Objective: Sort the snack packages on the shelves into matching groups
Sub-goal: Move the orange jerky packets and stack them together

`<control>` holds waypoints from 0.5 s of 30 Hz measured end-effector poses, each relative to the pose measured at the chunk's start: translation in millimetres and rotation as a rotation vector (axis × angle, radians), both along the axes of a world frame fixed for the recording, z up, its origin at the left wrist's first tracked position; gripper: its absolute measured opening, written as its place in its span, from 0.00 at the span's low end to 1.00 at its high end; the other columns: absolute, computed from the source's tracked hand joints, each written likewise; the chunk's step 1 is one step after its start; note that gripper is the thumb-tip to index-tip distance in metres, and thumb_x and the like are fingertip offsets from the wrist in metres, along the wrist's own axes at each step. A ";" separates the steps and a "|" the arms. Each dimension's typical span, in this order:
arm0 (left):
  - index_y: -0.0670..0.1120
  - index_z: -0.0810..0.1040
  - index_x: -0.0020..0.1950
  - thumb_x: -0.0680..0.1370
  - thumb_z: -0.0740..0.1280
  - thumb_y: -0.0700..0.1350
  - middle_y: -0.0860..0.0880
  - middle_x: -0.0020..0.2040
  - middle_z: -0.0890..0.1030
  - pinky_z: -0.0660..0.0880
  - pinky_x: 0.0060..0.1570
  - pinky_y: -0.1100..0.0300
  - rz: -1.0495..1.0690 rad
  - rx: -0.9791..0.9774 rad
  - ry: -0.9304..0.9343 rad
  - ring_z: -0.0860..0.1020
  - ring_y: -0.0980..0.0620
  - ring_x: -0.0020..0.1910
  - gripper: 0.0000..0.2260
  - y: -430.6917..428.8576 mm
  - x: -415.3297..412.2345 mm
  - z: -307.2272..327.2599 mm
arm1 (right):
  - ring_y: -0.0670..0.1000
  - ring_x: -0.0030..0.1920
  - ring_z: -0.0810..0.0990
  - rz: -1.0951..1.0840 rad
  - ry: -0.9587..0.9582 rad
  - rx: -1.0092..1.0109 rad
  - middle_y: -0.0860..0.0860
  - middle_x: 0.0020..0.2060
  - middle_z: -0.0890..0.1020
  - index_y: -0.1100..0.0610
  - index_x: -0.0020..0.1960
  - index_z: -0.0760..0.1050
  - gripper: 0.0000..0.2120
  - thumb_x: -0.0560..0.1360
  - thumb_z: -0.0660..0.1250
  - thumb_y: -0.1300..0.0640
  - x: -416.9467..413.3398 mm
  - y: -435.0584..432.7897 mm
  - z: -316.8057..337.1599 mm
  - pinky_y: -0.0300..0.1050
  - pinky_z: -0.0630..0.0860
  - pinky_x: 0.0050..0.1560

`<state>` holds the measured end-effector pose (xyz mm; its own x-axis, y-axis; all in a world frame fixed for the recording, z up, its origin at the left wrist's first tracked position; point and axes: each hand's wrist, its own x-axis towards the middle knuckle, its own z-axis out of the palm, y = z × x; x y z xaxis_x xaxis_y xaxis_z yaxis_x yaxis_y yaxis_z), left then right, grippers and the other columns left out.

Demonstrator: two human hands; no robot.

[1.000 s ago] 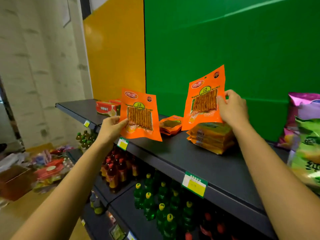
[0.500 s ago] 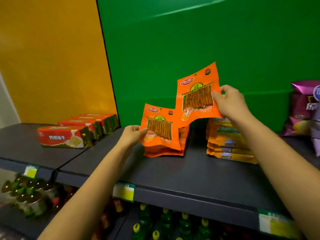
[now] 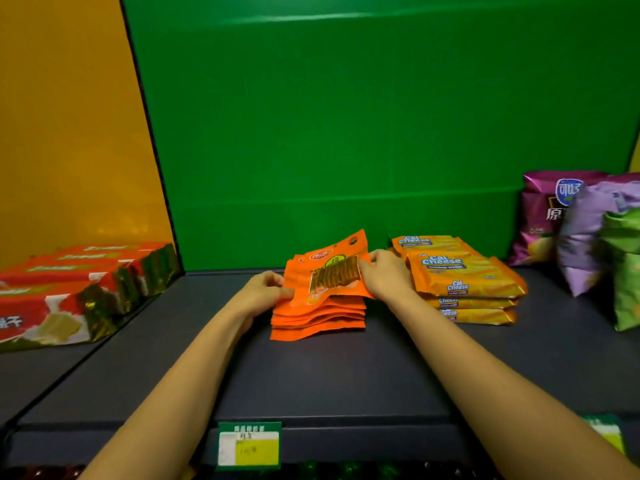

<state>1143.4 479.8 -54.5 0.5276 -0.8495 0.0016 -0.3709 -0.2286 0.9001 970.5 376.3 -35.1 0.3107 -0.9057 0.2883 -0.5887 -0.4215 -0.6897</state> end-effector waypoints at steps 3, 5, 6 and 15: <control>0.44 0.70 0.43 0.76 0.61 0.35 0.50 0.32 0.74 0.68 0.26 0.67 -0.020 -0.007 0.037 0.70 0.54 0.30 0.05 -3.9 -1.9 0.1 | 0.63 0.59 0.76 -0.039 0.110 0.030 0.63 0.57 0.79 0.63 0.55 0.78 0.17 0.77 0.58 0.53 7.0 -2.7 -6.8 0.48 0.72 0.53; 0.47 0.66 0.34 0.76 0.56 0.35 0.51 0.24 0.69 0.62 0.23 0.63 -0.023 -0.017 0.076 0.64 0.54 0.24 0.13 -9.3 -1.7 1.6 | 0.63 0.58 0.76 -0.028 0.170 0.046 0.63 0.57 0.79 0.62 0.52 0.78 0.16 0.76 0.59 0.52 10.7 -3.7 -10.7 0.48 0.71 0.50; 0.48 0.64 0.31 0.76 0.54 0.36 0.51 0.24 0.66 0.59 0.24 0.61 -0.019 -0.014 0.105 0.62 0.54 0.23 0.14 -13.2 0.6 1.0 | 0.63 0.57 0.76 -0.026 0.198 0.053 0.62 0.56 0.79 0.60 0.49 0.78 0.14 0.76 0.59 0.50 10.9 -3.3 -11.7 0.48 0.70 0.48; 0.40 0.60 0.71 0.81 0.57 0.44 0.45 0.45 0.79 0.79 0.31 0.60 -0.092 -0.072 0.358 0.79 0.49 0.38 0.20 -30.4 -2.6 -1.2 | 0.56 0.61 0.76 0.221 -0.146 0.448 0.55 0.62 0.78 0.56 0.66 0.70 0.21 0.79 0.55 0.47 17.5 -3.8 -21.2 0.52 0.70 0.66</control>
<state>1140.8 449.5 -55.7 0.4267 -0.8980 -0.1074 -0.0461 -0.1402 0.9890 988.0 372.5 -56.3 0.4938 -0.8676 -0.0583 -0.4035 -0.1693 -0.8992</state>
